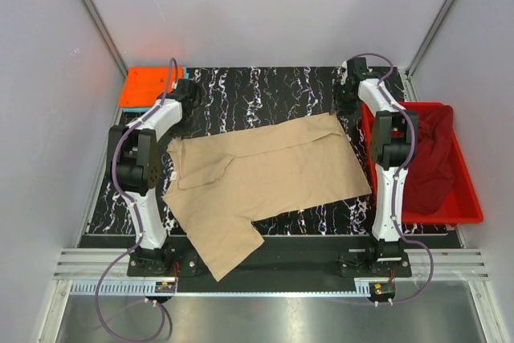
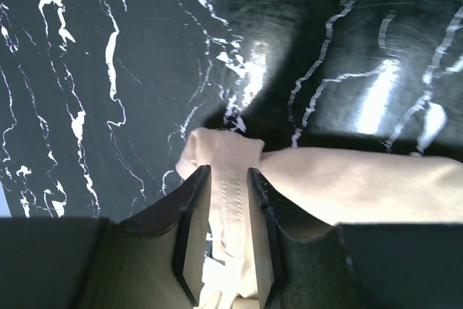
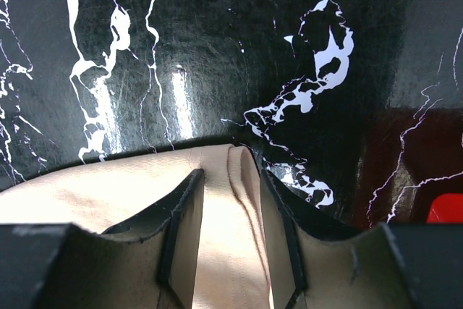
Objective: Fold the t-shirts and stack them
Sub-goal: Fold the tshirt
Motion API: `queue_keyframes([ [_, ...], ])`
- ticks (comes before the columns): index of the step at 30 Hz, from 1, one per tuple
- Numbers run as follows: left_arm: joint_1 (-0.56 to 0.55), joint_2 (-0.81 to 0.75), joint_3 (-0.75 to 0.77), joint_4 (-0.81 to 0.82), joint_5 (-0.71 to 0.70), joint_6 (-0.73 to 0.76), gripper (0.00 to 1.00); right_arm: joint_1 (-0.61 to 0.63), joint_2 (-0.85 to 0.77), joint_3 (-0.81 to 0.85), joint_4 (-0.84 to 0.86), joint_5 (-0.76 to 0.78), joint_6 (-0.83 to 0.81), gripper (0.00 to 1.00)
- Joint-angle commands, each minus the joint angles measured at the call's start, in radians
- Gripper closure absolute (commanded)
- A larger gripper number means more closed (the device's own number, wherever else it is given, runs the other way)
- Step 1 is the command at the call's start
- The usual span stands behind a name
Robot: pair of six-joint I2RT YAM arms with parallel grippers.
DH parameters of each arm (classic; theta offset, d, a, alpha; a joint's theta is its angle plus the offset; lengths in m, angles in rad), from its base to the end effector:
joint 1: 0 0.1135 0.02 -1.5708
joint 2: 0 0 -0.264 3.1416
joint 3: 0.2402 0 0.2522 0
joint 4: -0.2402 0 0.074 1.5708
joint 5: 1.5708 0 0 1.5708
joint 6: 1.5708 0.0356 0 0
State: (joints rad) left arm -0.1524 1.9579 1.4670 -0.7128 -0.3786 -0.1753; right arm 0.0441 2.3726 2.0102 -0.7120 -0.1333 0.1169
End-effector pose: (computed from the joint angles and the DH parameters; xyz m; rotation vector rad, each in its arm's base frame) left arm 0.3997 -0.0481 0.1955 -0.1264 2.6879 0.4269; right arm 0.5114 0.0273 0.1703 0.0516 2.6482 0.2302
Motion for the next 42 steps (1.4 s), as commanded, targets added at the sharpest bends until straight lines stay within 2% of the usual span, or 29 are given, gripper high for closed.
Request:
queue_keyframes([
  [1, 0.027, 0.009, 0.024, 0.016, -0.006, 0.007, 0.68, -0.009, 0.011, 0.024, -0.004, -0.029, -0.011, 0.57],
  [19, 0.063, 0.058, 0.015, 0.038, 0.132, -0.007, 0.66, -0.009, 0.019, 0.022, -0.003, -0.058, -0.01, 0.55],
  [23, 0.073, 0.062, 0.013, 0.047, 0.133, -0.004, 0.77, -0.009, 0.025, 0.024, -0.004, -0.063, -0.006, 0.55],
  [24, 0.073, 0.058, 0.012, 0.052, 0.132, -0.004, 0.83, -0.009, 0.027, 0.025, -0.004, -0.065, -0.006, 0.55],
  [28, 0.074, 0.023, 0.013, 0.056, 0.121, -0.009, 0.96, -0.007, 0.03, 0.027, -0.006, -0.06, -0.011, 0.57],
  [35, 0.08, 0.003, 0.026, 0.049, 0.122, -0.021, 0.92, -0.009, 0.042, 0.047, -0.006, -0.057, -0.011, 0.56],
  [37, 0.082, 0.007, 0.021, 0.055, 0.122, -0.02, 0.94, -0.009, 0.048, 0.065, -0.009, -0.063, -0.007, 0.56],
  [38, 0.083, 0.01, 0.024, 0.053, 0.121, -0.02, 1.0, -0.009, 0.054, 0.07, -0.009, -0.066, -0.005, 0.59],
  [40, 0.088, 0.003, 0.021, 0.053, 0.109, -0.023, 1.0, -0.009, 0.057, 0.082, -0.006, -0.071, 0.004, 0.67],
  [42, 0.089, -0.019, 0.01, 0.061, 0.098, -0.03, 1.0, -0.007, 0.054, 0.087, 0.003, -0.075, 0.01, 0.85],
])
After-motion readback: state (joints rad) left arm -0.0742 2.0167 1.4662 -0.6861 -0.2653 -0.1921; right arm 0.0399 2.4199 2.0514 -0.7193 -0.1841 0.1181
